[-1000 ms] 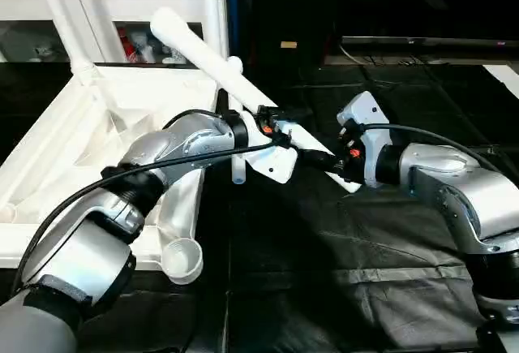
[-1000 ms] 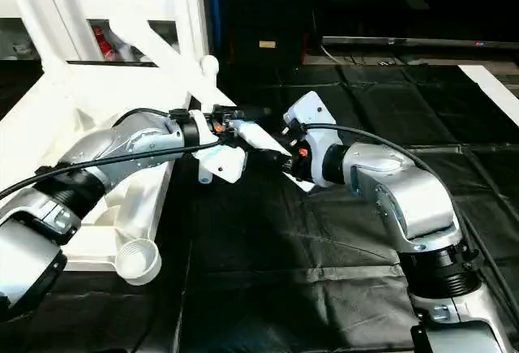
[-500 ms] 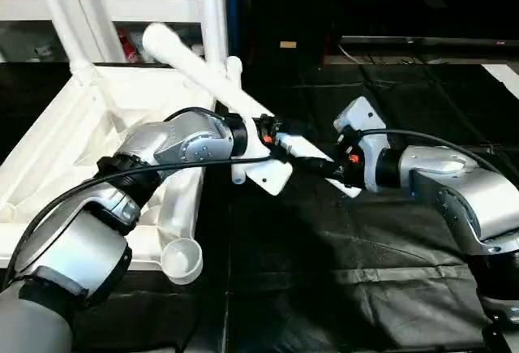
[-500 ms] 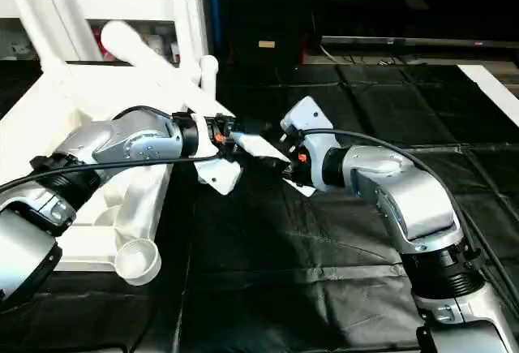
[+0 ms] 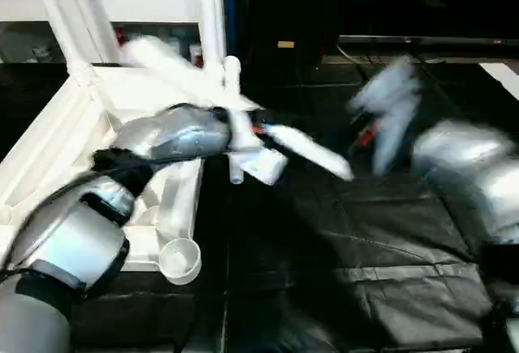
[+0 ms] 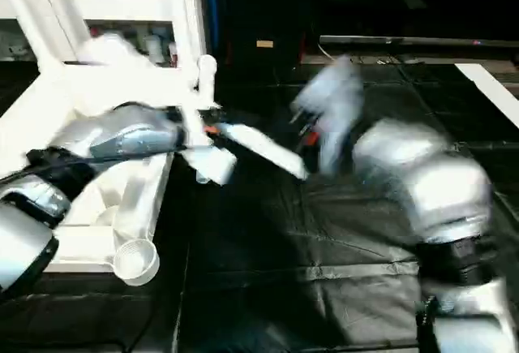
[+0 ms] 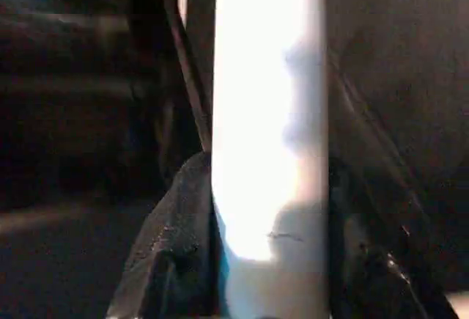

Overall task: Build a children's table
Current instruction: Pick table leg

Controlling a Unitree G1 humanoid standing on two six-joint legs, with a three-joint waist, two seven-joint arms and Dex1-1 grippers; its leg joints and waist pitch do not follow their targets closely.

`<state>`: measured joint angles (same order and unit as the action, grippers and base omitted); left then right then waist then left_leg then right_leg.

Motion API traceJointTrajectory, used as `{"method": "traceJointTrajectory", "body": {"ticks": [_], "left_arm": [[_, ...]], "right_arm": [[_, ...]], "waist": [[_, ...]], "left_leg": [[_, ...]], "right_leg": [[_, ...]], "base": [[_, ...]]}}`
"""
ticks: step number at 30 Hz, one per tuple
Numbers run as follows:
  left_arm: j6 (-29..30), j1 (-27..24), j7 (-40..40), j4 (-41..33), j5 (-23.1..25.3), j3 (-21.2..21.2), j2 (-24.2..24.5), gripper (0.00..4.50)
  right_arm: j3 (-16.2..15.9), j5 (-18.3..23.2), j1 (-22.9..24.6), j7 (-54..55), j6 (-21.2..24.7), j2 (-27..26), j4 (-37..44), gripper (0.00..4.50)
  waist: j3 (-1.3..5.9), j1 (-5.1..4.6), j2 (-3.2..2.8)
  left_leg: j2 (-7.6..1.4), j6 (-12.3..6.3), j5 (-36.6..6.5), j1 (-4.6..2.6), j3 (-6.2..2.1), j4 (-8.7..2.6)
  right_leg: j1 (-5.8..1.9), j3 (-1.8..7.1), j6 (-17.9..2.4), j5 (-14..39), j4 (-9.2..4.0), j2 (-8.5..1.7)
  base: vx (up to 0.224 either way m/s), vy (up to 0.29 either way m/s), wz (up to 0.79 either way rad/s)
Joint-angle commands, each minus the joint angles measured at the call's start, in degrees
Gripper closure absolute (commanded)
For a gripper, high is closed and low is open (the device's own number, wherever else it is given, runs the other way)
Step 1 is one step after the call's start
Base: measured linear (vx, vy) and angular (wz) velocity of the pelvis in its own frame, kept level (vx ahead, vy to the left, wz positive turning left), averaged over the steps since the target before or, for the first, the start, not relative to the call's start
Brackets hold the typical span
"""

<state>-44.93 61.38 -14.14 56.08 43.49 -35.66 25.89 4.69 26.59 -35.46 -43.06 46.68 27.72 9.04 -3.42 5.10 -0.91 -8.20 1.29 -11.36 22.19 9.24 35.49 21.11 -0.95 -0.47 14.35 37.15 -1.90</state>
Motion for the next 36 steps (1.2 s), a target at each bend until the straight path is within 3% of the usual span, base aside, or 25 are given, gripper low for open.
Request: {"method": "traceJointTrajectory", "body": {"ticks": [1, 3, 5, 6, 8, 11, 13, 15, 17, 18, 20, 21, 23, 25, 27, 29, 30, 31, 34, 36], "left_arm": [[0.39, 1.12, 1.0, 0.57, 0.27, 1.11, 0.3, 2.94], [0.82, 1.18, 1.47, 1.26, 0.45, 1.23, 0.65, 2.94], [0.98, 1.23, 1.65, 1.53, 0.48, 1.31, 0.75, 2.94], [1.49, 1.45, 1.93, 1.98, 0.25, 1.71, 0.99, 2.94], [2.51, 3.16, 2.69, 2.47, -1.2, 3.58, 2.21, 2.94], [3.02, 4.98, 2.35, 1.83, -3.12, 5.49, 3.35, 2.94], [4.07, 6.31, -0.76, 1.62, -8.53, 9.18, 3.38, 2.94], [7.82, 6.94, -6.35, 1.33, -18.42, 15.7, 2.14, 2.94], [9.86, 7.02, -8.63, 1.22, -22.25, 18.23, 1.34, 2.94], [14.56, 7.12, -12.82, 0.74, -29.87, 23.34, -0.68, 2.94], [18.53, 7.05, -15.89, -0.11, -35.96, 27.25, -2.42, 2.94], [23.37, 7.28, -18.16, -1.45, -41.84, 30.95, -4.02, 2.94], [29.39, 8.04, -20.43, -3.09, -48.26, 35.28, -5.63, 2.94], [31.7, 8.59, -21.1, -3.61, -50.36, 36.85, -6.06, 2.94], [43.01, 9.7, -26.02, -7.94, -59.52, 41.56, -7.06, 2.94], [46.87, 9.59, -27.29, -10.18, -62.49, 42.73, -7.33, 2.94], [52.6, 9.4, -28.0, -13.79, -67.4, 44.64, -7.89, 2.94], [52.6, 9.4, -28.0, -13.79, -67.4, 44.64, -7.89, 2.94], [62.94, 10.37, -27.26, -18.01, -77.38, 49.72, -9.14, 2.94], [67.54, 11.27, -27.06, -18.96, -82.32, 52.44, -9.56, 2.94]], "right_arm": [[2.97, 4.03, -0.7, -0.79, 0.03, -0.59, 1.72, 1.93], [6.14, 7.01, -1.49, -0.57, 0.49, -0.99, 1.97, 1.81], [7.12, 7.97, -1.69, -0.59, 0.62, -1.04, 2.09, 1.58], [8.23, 8.31, -1.78, -0.46, -1.63, -1.34, 2.22, 1.52], [10.93, 6.76, -1.76, 2.97, -6.54, -2.91, 2.2, 1.45], [11.69, 5.08, -1.49, 4.94, -8.51, -3.52, 2.35, 1.13], [12.44, 4.73, -1.13, 7.18, -9.48, -4.27, 2.66, 1.08], [12.99, 7.07, -0.51, 7.24, -8.82, -4.99, 3.39, 0.84], [12.9, 8.29, -0.02, 6.16, -8.42, -5.01, 3.84, 0.67], [12.06, 9.02, 1.0, 4.3, -8.98, -4.87, 4.44, 0.67], [11.19, 8.86, 1.59, 3.56, -9.63, -4.64, 4.43, 0.38], [10.41, 8.53, 1.93, 3.15, -9.68, -4.41, 4.23, 0.38], [9.44, 8.09, 2.32, 2.61, -9.91, -4.2, 3.94, 0.18], [8.99, 7.86, 2.44, 2.44, -10.04, -4.13, 3.75, 0.04], [5.31, 5.19, 2.61, 2.95, -9.83, -3.53, 1.97, 0.01], [4.37, 4.65, 2.62, 2.85, -9.77, -3.33, 1.63, 0.0], [3.55, 4.93, 2.49, 1.95, -9.58, -3.38, 1.47, 0.0], [3.55, 4.93, 2.49, 1.95, -9.58, -3.38, 1.47, 0.0], [1.11, 5.2, 1.81, -0.18, -7.82, -2.65, 0.42, 0.0], [-0.6, 5.45, 1.77, -1.44, -5.46, -1.53, -0.13, 0.0]], "waist": [[4.5, 0.17, 0.12], [4.55, 0.3, -0.01], [4.58, 0.53, -0.03], [4.55, 0.57, -0.08], [4.59, 0.58, -0.37], [4.57, 0.48, -0.25], [4.44, 0.45, -0.26], [4.34, 0.51, -0.21], [4.28, 0.59, -0.03], [4.24, 0.54, 0.28], [4.3, 0.85, 0.17], [4.33, 0.79, 0.46], [4.32, 0.91, 0.4], [4.15, 0.74, 0.52], [4.18, 0.65, 0.74], [4.1, 0.57, 0.59], [4.15, 0.54, 0.52], [4.26, 0.56, 0.54], [4.71, 0.69, 0.37], [4.52, 0.81, 0.48]], "left_leg": [[-5.05, -0.11, -1.51, -1.54, -2.03, -3.59], [-5.09, -0.47, -0.81, -1.52, -2.03, -3.58], [-5.17, -0.43, -1.05, -1.59, -1.99, -3.59], [-5.11, -0.19, -1.21, -1.51, -1.92, -3.59], [-5.15, 0.29, -1.82, -1.5, -2.0, -3.61], [-4.93, 1.33, -2.02, -1.56, -2.01, -3.73], [-4.83, 1.67, -2.01, -1.53, -1.97, -3.77], [-4.73, 2.04, -2.8, -1.61, -1.84, -3.79], [-4.78, 1.5, -2.8, -1.58, -1.79, -3.82], [-4.76, 0.75, -2.64, -1.49, -1.64, -3.78], [-4.74, -0.16, -1.85, -1.48, -1.56, -3.66], [-4.78, -0.66, -1.99, -1.5, -1.49, -3.65], [-4.74, -0.99, -1.75, -1.49, -1.45, -3.54], [-4.83, -1.96, -2.2, -1.32, -1.44, -3.6], [-4.76, -1.76, -1.39, -1.44, -1.3, -3.57], [-4.68, -1.74, -1.67, -1.35, -1.28, -3.49], [-4.83, -1.85, -1.55, -1.26, -1.29, -3.49], [-4.83, -1.92, -0.93, -1.25, -1.25, -3.44], [-4.8, -3.95, 1.87, -1.02, -1.17, -2.98], [-4.45, -4.69, 1.57, -0.79, -1.1, -2.81]], "right_leg": [[-2.86, 2.8, -14.65, -14.69, -2.93, -6.7], [-2.8, 2.72, -14.91, -15.86, -2.85, -6.72], [-2.77, 2.73, -15.16, -15.55, -2.91, -6.87], [-2.73, 2.7, -15.16, -15.38, -2.92, -6.8], [-2.62, 2.68, -14.83, -14.69, -2.95, -6.9], [-2.59, 2.61, -14.32, -13.81, -2.97, -6.7], [-2.53, 2.64, -14.41, -13.27, -3.03, -6.79], [-2.42, 2.61, -15.47, -11.92, -3.13, -6.84], [-2.57, 2.64, -16.18, -12.56, -3.03, -6.84], [-2.61, 2.66, -16.47, -12.88, -3.07, -6.9], [-2.49, 2.57, -17.06, -12.86, -3.04, -7.0], [-2.52, 2.61, -17.12, -12.52, -3.07, -7.0], [-2.4, 2.51, -17.74, -11.82, -3.04, -7.07], [-2.46, 2.59, -17.31, -10.24, -3.3, -7.0], [-2.42, 2.48, -17.4, -9.59, -3.06, -7.17], [-2.26, 2.51, -17.53, -7.96, -3.36, -7.03], [-2.36, 2.57, -17.52, -8.39, -3.25, -7.01], [-2.38, 2.51, -17.78, -9.52, -3.03, -6.98], [-2.29, 2.4, -18.34, -15.72, -2.38, -6.66], [-2.3, 2.26, -18.95, -16.3, -2.56, -6.61]], "base": [[0.0, 0.0, 0.0], [0.0, 0.0, 0.0], [0.0, 0.0, 0.0], [0.0, 0.0, 0.0], [0.0, 0.0, 0.0], [0.0, 0.0, 0.0], [0.0, 0.0, 0.0], [0.0, 0.0, 0.0], [0.0, 0.0, 0.0], [0.0, 0.0, 0.0], [0.0, 0.0, 0.0], [0.0, 0.0, 0.0], [0.0, 0.0, 0.0], [0.0, 0.0, 0.0], [0.0, 0.0, 0.0], [0.0, 0.0, 0.0], [0.0, 0.0, 0.0], [0.0, 0.0, 0.0], [0.0, 0.0, 0.0], [0.0, 0.0, 0.0]]}}
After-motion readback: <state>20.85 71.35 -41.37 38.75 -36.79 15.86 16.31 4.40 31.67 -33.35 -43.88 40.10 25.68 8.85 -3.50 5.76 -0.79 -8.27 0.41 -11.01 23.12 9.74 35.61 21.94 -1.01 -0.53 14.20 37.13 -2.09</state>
